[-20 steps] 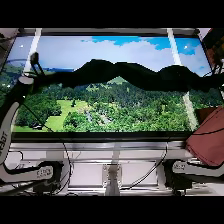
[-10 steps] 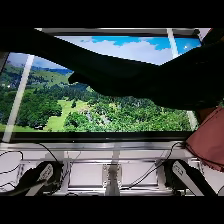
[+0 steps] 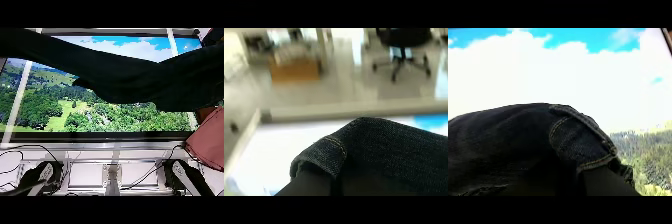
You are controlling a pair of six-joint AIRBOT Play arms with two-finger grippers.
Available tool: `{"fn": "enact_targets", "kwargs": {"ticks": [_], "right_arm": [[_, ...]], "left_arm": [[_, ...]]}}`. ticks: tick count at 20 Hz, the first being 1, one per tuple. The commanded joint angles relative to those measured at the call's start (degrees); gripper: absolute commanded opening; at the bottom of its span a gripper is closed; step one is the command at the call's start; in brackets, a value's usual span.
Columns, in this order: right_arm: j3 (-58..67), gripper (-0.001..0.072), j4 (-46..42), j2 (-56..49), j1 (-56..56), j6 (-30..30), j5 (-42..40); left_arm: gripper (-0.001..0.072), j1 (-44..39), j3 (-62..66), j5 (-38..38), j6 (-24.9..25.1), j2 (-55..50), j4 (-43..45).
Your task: Fold the clothes and pants, and hang the long-sleeved shirts on hangers.
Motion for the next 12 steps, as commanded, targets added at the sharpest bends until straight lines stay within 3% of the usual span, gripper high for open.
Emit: {"fn": "enact_targets", "kwargs": {"ticks": [1,5,9,12], "right_arm": [[-3.15,0.0031,0.33,-7.1,-0.02,0.09,-2.95],[-4.2,0.0031,5.81,-18.69,0.02,0.07,-8.85],[-4.2,0.0031,12.13,-27.69,0.02,0.7,-21.59],[-4.2,0.0032,14.95,-33.33,0.81,4.33,-28.76]], "left_arm": [[0.0028,-0.35,0.04,-2.01,0.02,-11.08,-4.52],[0.0028,-4.24,0.04,5.99,0.04,-25.77,-14.4],[0.0028,-11.65,0.07,26.69,0.02,-35.23,-15.72],[0.0032,-17.59,0.07,42.93,0.02,-40.63,-15.47]]}}
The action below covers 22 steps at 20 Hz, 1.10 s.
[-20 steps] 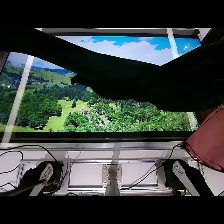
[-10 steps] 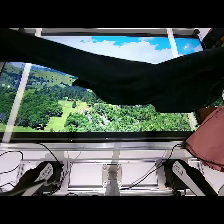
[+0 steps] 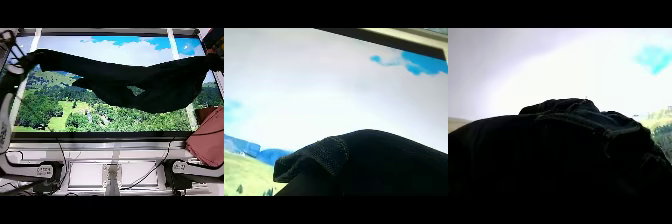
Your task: Fold the clothes and pants, and hang the long-sleeved shirts on hangers.
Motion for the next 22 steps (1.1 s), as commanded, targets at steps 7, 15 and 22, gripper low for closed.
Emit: {"fn": "enact_targets", "kwargs": {"ticks": [7,15,22], "right_arm": [[0.46,0.059,0.07,-6.27,-1.49,6.01,-5.97],[-3.87,0.0455,-8.81,-5.73,-16.33,9.9,23.32],[-13.05,0.0455,-7.45,-9.07,-19.06,9.97,18.82]], "left_arm": [[0.0702,-7.04,0.04,22.34,0.7,-3.91,-0.79],[0.0701,-6.62,0.04,8.28,12.48,8.04,-0.79],[0.0701,-6.8,0.04,-0.87,12.48,8.2,-0.81]]}}
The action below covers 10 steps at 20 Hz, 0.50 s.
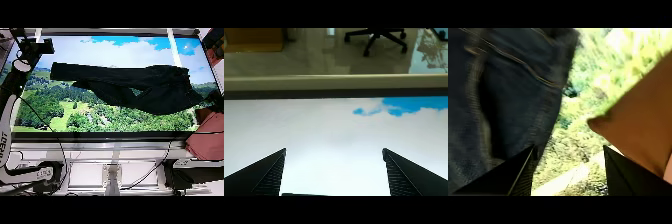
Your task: Fold the clothes and pants, and hang the long-sleeved shirts on hangers.
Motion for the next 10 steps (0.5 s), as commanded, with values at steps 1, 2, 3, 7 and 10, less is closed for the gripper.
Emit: {"fn": "enact_targets", "kwargs": {"ticks": [1,2,3,7,10], "right_arm": [[-2.27,0.0455,1.57,-3.08,0.22,0.11,-2.95],[-2.27,0.0454,2.43,-4.09,0.96,0.11,-4.72],[-2.27,0.0454,3.34,-5.22,1.79,0.13,-6.45],[-1.7,0.0454,6.21,-9.2,5.22,0.11,-11.87],[0.39,0.0456,6.56,-9.46,7.89,-0.09,-15.3]], "left_arm": [[0.0701,-0.2,0.02,-3.96,0.26,0.33,-0.2],[0.0701,-0.24,0.02,-3.96,0.26,0.33,-0.2],[0.0701,-0.24,0.02,-3.96,0.26,0.33,-0.2],[0.0701,-0.24,0.02,-3.96,0.24,0.33,-0.2],[0.0701,-0.24,0.02,-3.96,0.24,0.33,-0.2]]}}
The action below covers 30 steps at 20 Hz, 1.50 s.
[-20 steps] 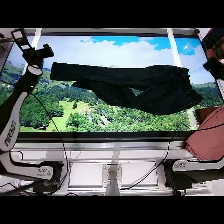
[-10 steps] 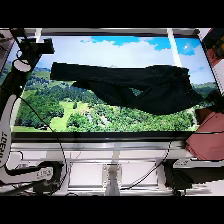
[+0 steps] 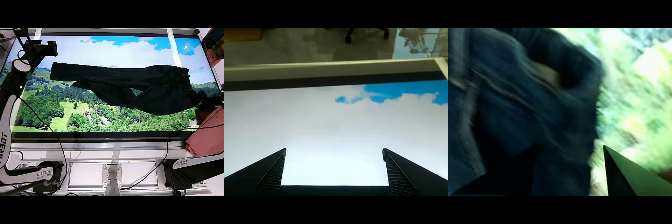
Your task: Fold the clothes and pants, and hang the long-sleeved shirts on hangers.
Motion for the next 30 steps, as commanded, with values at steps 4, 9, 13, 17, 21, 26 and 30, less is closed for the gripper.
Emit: {"fn": "enact_targets", "kwargs": {"ticks": [4,9,13,17,21,26,30], "right_arm": [[5.49,0.0535,0.61,-1.07,2.58,-0.15,-4.79],[5.99,0.036,-3.13,-1.11,2.49,4.37,-7.67],[5.99,0.0031,-2.99,-1.01,2.64,4.33,-8.22],[5.99,0.0031,-2.69,-0.74,2.64,4.33,-6.86],[5.99,0.0031,-2.58,-0.74,2.64,4.33,-5.46],[5.99,0.0031,-2.6,-0.74,2.64,4.33,-5.75],[5.99,0.0031,-2.58,-0.74,2.64,4.33,-5.73]], "left_arm": [[0.0701,-0.02,0.02,-0.2,0.0,0.04,-0.02],[0.0696,1.03,0.02,-12.22,-3.96,0.04,0.02],[0.0656,4.66,0.02,-34.47,-14.71,0.0,3.37],[0.0623,5.31,0.0,-48.33,-21.2,-3.34,16.83],[0.0626,4.57,0.02,-43.91,-14.88,-10.4,16.85],[0.0639,2.56,0.02,-38.53,-8.24,-15.65,16.76],[0.065,0.11,0.07,-33.79,-4.63,-15.89,16.83]]}}
